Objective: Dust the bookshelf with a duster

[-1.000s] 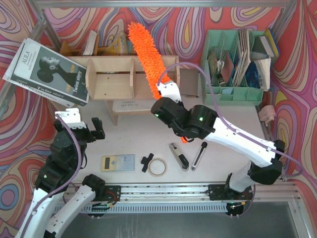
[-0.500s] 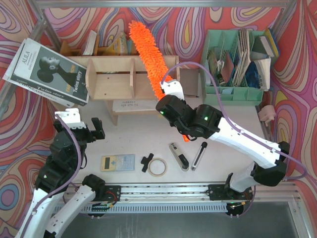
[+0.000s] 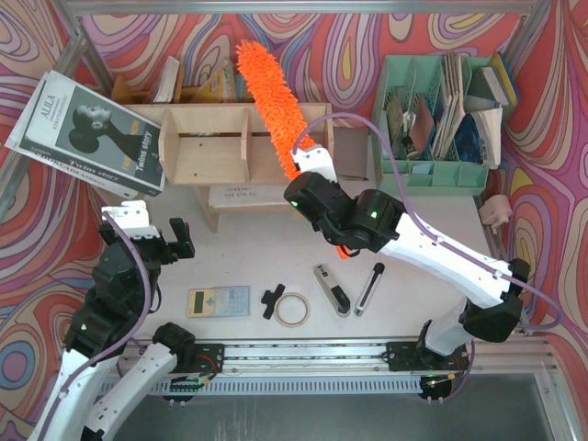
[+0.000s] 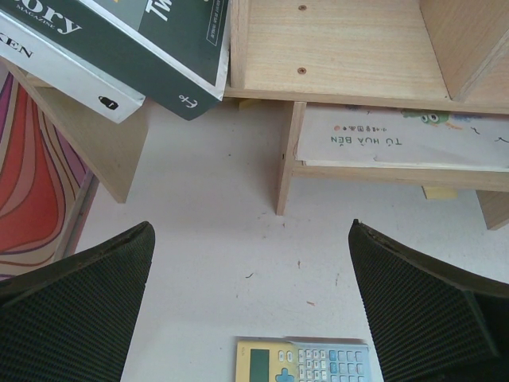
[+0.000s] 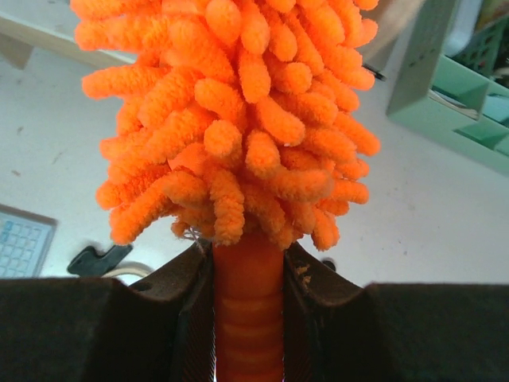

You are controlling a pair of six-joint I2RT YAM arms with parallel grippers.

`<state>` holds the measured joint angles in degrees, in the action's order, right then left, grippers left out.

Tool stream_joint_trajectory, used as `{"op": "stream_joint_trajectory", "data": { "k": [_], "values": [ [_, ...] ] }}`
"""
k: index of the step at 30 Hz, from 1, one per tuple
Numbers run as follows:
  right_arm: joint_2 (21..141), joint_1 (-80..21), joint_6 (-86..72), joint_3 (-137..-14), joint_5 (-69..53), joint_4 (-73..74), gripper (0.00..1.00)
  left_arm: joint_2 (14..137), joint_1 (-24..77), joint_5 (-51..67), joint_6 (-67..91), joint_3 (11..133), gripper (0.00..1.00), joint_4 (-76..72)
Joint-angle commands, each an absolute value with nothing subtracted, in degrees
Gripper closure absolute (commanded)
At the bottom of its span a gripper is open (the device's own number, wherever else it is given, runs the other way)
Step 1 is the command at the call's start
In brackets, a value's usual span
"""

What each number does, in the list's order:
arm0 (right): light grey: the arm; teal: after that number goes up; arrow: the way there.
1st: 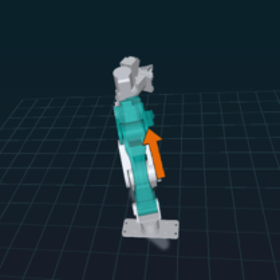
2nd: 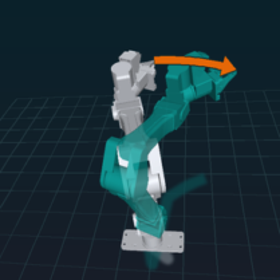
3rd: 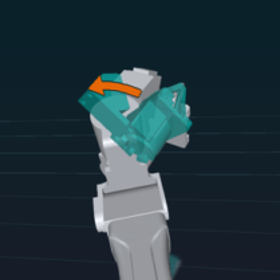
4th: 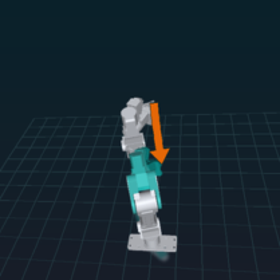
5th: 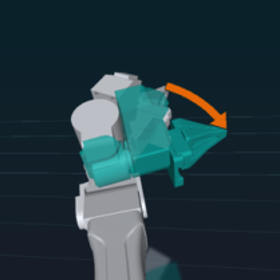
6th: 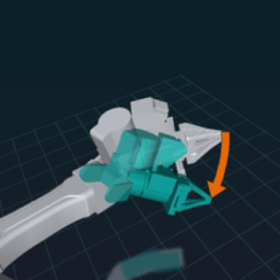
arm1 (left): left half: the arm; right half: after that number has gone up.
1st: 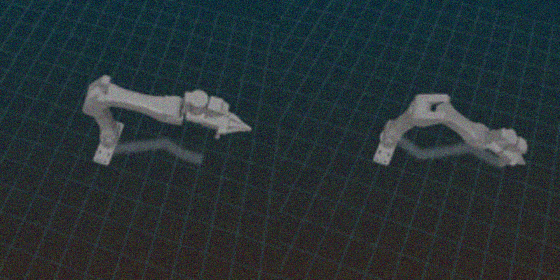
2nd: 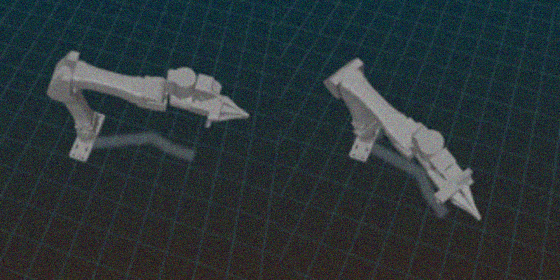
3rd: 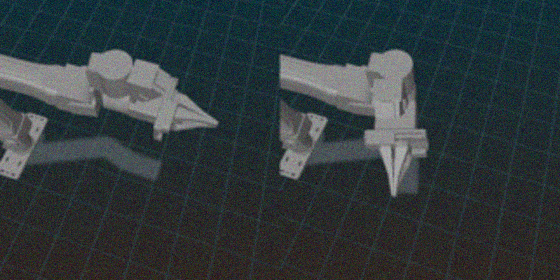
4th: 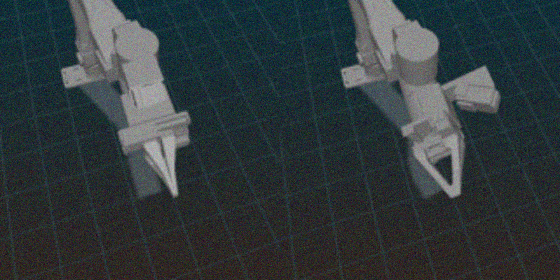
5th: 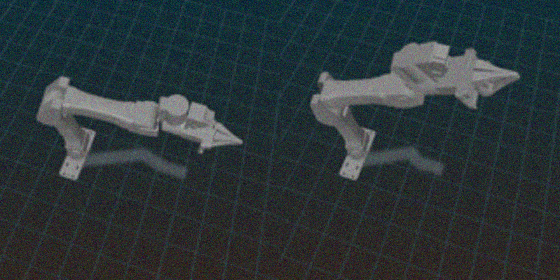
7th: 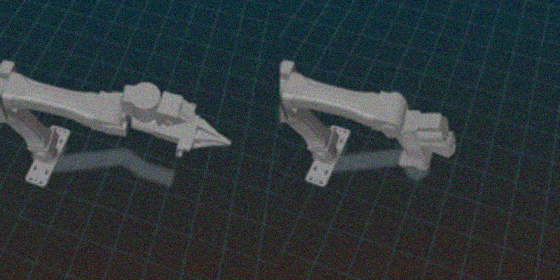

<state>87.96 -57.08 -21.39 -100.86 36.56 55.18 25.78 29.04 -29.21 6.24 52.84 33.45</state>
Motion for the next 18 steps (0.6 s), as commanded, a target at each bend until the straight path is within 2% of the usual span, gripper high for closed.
{"op": "stream_joint_trajectory", "data": {
  "k": [1, 12, 18],
  "values": [
    [84.3, -54.4, -24.2, -99.3, 42.0, 57.6, 1.0, 25.4, 28.7, -30.0, 5.9, 52.5, 0.02, 33.0],
    [79.8, -51.9, -25.8, -98.6, 43.9, 60.1, 1.0, 25.6, 28.7, -29.6, 5.9, 52.6, 0.02, 33.0],
    [80.0, -51.9, -22.9, -96.7, 35.9, 53.1, 1.0, 25.5, 28.7, -29.8, 5.9, 52.5, 0.02, 33.1]
  ]
}}
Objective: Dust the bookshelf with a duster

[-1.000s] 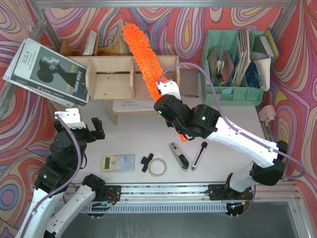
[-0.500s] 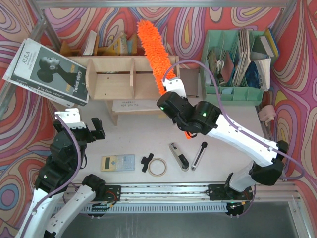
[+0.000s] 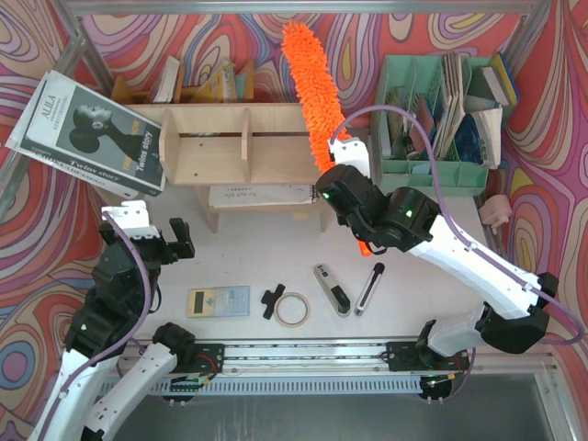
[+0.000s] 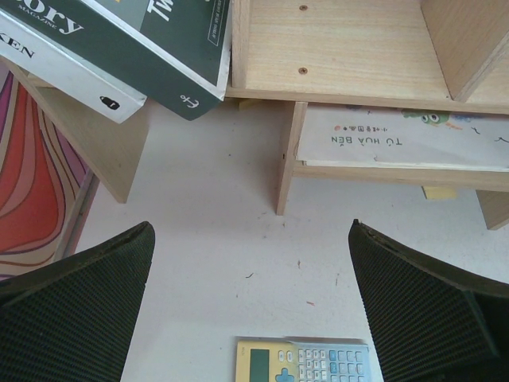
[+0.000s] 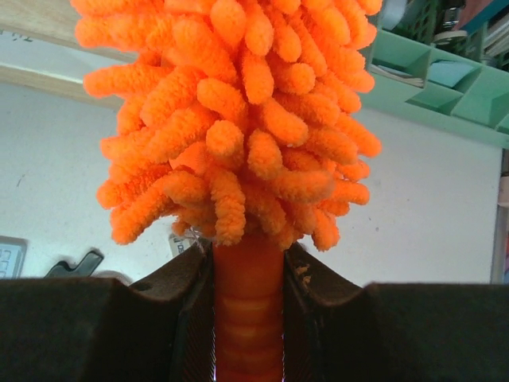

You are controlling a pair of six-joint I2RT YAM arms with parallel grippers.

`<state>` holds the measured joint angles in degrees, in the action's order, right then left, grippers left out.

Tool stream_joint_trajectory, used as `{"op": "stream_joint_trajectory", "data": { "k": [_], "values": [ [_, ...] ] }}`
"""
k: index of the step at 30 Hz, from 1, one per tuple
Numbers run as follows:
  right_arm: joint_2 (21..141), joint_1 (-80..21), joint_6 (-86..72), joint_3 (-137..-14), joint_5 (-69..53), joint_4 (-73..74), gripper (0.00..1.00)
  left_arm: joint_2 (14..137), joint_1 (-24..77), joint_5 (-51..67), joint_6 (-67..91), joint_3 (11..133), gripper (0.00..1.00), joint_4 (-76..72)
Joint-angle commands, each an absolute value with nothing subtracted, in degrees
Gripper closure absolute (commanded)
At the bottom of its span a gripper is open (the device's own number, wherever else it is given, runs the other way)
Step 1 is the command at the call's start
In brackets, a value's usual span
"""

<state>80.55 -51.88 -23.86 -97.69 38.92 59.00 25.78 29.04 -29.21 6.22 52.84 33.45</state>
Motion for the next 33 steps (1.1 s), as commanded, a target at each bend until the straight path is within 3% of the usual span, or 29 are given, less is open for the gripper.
{"op": "stream_joint_trajectory", "data": {
  "k": [1, 13, 23, 33],
  "values": [
    [80.2, -51.9, -22.9, -97.0, 35.2, 52.8, 1.0, 25.5, 28.7, -29.8, 5.9, 52.4, 0.01, 33.1],
    [78.5, -49.8, -25.5, -96.1, 42.2, 56.7, 1.0, 25.9, 28.7, -29.8, 5.9, 52.5, 0.01, 32.9],
    [75.1, -50.2, -16.9, -95.5, 28.8, 47.3, 1.0, 24.8, 28.7, -32.2, 6.2, 52.4, 0.01, 32.9],
    [84.0, -63.0, -25.5, -105.4, 30.9, 53.3, 1.0, 21.9, 28.7, -43.5, 7.6, 52.0, 0.01, 32.9]
  ]
}}
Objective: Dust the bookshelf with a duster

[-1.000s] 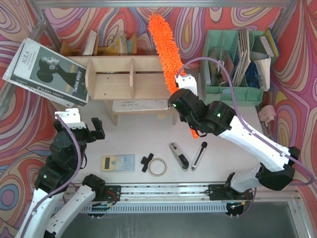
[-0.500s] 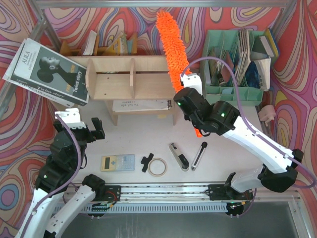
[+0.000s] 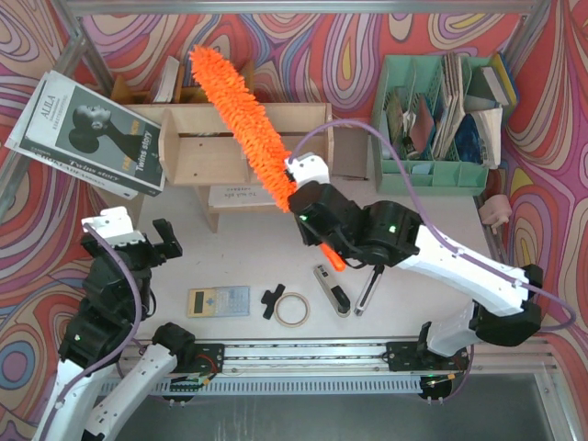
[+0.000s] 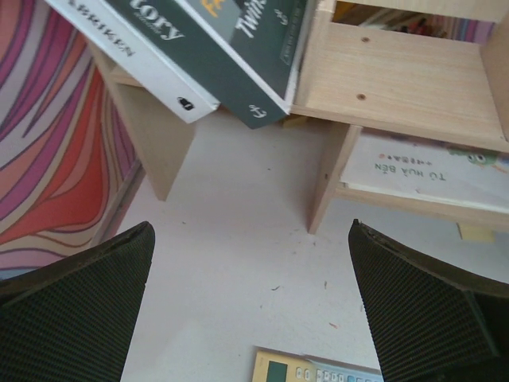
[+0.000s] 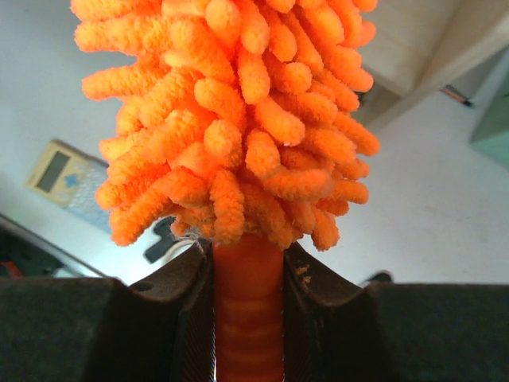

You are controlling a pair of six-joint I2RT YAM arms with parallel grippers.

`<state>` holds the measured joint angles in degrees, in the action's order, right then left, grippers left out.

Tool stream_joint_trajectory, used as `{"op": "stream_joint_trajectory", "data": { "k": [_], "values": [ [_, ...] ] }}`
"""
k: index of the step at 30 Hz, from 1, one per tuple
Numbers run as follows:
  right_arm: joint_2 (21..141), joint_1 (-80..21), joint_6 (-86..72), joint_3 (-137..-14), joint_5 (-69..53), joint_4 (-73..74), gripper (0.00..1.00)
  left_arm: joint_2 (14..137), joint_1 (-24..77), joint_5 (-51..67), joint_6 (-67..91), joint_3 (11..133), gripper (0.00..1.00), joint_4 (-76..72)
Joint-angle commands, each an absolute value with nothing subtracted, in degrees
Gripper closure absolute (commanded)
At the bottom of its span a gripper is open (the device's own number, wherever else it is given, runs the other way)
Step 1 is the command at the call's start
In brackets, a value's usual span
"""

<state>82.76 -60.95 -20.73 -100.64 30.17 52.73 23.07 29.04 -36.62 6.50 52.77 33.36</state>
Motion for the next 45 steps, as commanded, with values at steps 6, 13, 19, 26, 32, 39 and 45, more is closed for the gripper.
{"op": "stream_joint_trajectory", "data": {
  "k": [6, 13, 19, 26, 32, 39, 45],
  "values": [
    [86.7, -69.6, -31.9, -106.1, 32.9, 56.1, 1.0, 21.2, 28.7, -47.7, 8.2, 51.9, 0.02, 33.2],
    [89.7, -79.9, -41.1, -106.9, 39.4, 61.2, 1.0, 22.2, 28.7, -47.4, 8.4, 52.2, 0.02, 33.5],
    [89.5, -82.3, -52.0, -103.2, 41.9, 65.1, 1.0, 22.3, 28.7, -47.3, 8.6, 52.3, 0.02, 33.7],
    [87.7, -82.7, -55.2, -94.3, 43.0, 58.9, 1.0, 22.7, 28.7, -46.7, 9.0, 52.5, 0.01, 34.0],
    [89.3, -82.7, -48.4, -93.3, 40.5, 49.0, 1.0, 23.3, 28.7, -46.6, 9.0, 52.6, 0.02, 34.4],
    [94.5, -82.7, -44.9, -95.2, 34.5, 45.1, 1.0, 23.0, 28.7, -47.4, 9.1, 52.6, 0.01, 34.5],
    [96.9, -82.7, -47.1, -96.6, 35.6, 46.9, 1.0, 23.0, 28.7, -47.8, 9.1, 52.5, 0.01, 34.5]
  ]
}}
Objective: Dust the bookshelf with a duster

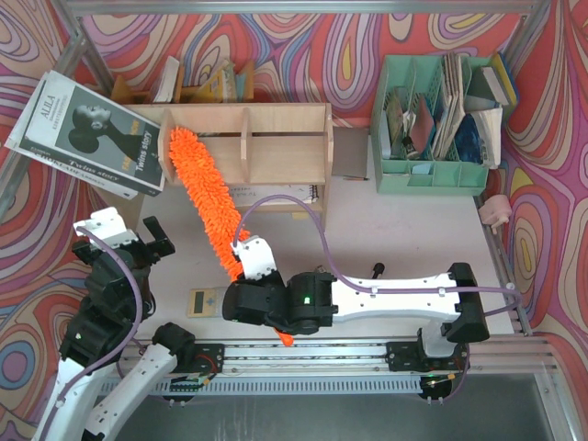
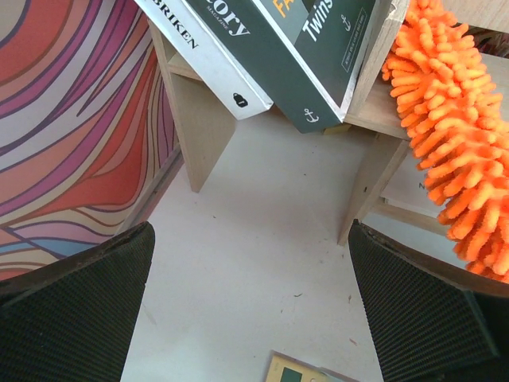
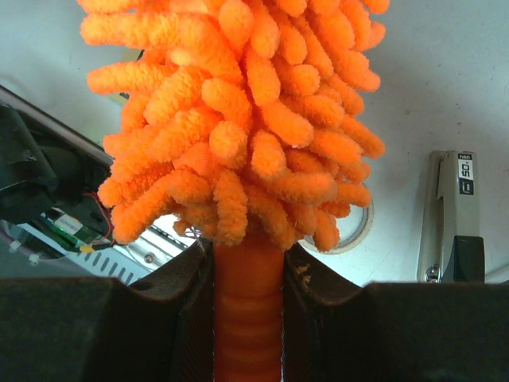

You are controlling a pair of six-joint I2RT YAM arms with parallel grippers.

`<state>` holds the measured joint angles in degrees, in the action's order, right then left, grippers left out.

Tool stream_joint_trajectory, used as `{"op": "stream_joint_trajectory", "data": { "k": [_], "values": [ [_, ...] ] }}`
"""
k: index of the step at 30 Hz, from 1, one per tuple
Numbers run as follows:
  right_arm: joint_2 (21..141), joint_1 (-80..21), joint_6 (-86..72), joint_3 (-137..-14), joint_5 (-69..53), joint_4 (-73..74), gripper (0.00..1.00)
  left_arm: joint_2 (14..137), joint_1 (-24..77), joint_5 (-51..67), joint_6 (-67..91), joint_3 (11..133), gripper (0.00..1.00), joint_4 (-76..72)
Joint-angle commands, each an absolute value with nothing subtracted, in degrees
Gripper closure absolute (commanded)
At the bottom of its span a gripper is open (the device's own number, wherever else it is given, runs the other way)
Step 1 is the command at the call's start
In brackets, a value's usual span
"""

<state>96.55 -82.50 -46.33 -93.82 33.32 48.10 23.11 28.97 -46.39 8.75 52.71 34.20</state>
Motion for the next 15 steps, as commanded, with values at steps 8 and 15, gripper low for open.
{"op": "stream_joint_trajectory", "data": {
  "k": [8, 15],
  "values": [
    [95.5, -82.8, -55.3, -95.9, 42.4, 51.0, 1.0, 23.9, 28.7, -47.1, 9.2, 52.6, 0.02, 34.5],
    [97.0, -83.7, -50.5, -97.4, 40.0, 47.1, 1.0, 23.4, 28.7, -46.9, 9.3, 52.6, 0.01, 34.5]
  ]
}}
